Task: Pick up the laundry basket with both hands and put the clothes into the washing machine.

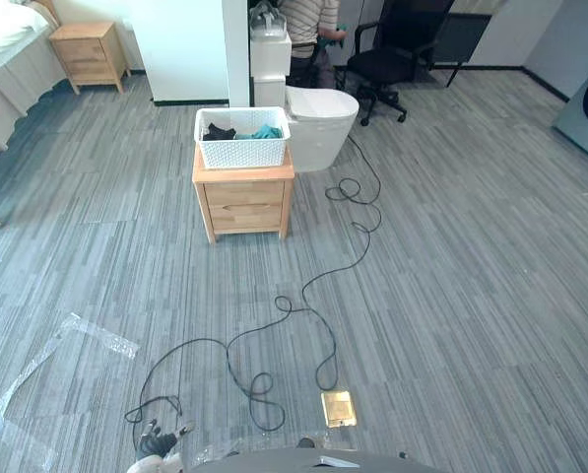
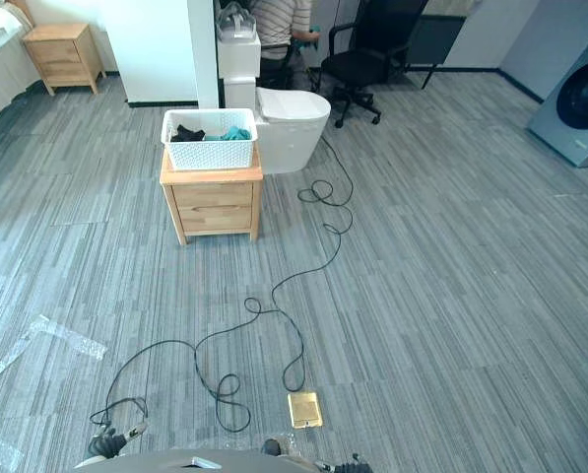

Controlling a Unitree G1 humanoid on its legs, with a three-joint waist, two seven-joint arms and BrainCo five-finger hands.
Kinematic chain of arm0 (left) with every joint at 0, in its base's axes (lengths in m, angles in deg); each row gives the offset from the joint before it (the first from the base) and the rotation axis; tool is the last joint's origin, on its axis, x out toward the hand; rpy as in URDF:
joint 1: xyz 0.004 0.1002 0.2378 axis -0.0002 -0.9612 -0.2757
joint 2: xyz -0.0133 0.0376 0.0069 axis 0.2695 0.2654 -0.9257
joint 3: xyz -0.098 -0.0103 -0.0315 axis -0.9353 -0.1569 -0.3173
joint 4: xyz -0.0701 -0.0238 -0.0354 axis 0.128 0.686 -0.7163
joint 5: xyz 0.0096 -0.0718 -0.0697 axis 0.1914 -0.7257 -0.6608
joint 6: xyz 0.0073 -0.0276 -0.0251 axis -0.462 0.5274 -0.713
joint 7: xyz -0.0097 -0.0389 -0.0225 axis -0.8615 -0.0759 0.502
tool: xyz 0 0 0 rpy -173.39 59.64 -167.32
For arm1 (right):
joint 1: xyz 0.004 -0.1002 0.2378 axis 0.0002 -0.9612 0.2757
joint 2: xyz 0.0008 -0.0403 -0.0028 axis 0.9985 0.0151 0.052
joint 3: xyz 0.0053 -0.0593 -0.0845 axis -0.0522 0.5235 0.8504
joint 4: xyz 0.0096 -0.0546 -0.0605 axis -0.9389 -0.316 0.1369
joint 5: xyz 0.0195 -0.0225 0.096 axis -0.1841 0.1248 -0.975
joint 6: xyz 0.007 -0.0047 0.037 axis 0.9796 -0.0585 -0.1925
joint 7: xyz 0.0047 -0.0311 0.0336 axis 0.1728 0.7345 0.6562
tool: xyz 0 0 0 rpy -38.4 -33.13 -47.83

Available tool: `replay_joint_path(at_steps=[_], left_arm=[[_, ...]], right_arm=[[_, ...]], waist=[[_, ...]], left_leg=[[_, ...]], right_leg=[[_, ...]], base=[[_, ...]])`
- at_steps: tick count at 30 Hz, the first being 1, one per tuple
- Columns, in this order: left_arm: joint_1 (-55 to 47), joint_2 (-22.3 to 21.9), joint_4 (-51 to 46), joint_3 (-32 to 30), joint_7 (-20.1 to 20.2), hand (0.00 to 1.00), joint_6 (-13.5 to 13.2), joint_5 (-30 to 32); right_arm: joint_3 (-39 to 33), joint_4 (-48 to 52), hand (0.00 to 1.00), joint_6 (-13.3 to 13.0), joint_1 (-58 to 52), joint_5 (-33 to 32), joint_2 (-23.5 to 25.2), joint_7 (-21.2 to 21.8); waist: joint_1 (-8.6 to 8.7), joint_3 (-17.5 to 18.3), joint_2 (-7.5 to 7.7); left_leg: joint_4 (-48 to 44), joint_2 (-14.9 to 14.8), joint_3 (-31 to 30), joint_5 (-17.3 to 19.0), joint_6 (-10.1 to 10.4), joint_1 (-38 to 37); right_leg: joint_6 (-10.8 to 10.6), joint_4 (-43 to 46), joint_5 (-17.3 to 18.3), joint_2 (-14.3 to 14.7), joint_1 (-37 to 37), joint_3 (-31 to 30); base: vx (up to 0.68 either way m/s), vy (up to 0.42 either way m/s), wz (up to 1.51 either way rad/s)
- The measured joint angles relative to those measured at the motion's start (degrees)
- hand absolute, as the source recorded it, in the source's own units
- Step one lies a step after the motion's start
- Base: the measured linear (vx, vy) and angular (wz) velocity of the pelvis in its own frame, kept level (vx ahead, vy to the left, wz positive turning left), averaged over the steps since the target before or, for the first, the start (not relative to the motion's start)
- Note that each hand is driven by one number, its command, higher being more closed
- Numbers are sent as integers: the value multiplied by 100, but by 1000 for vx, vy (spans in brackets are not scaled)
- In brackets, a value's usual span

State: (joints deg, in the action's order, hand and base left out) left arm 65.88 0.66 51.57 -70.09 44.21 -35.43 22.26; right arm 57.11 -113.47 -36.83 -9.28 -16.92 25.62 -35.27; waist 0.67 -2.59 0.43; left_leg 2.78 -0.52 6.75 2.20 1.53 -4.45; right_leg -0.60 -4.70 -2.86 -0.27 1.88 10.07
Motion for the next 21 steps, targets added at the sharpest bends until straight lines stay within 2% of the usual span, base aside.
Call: replay_joint_path(at_steps=[21], left_arm=[[91,-52,41,193,10,0,-46,-1]], right_arm=[[32,5,0,-1,241,198,8,3]], waist=[[-32,-59,47]], left_leg=[[42,-8,-25,-14,9,-43]], right_leg=[[-78,-37,52,3,37,47]], base=[[-40,-1,1]])
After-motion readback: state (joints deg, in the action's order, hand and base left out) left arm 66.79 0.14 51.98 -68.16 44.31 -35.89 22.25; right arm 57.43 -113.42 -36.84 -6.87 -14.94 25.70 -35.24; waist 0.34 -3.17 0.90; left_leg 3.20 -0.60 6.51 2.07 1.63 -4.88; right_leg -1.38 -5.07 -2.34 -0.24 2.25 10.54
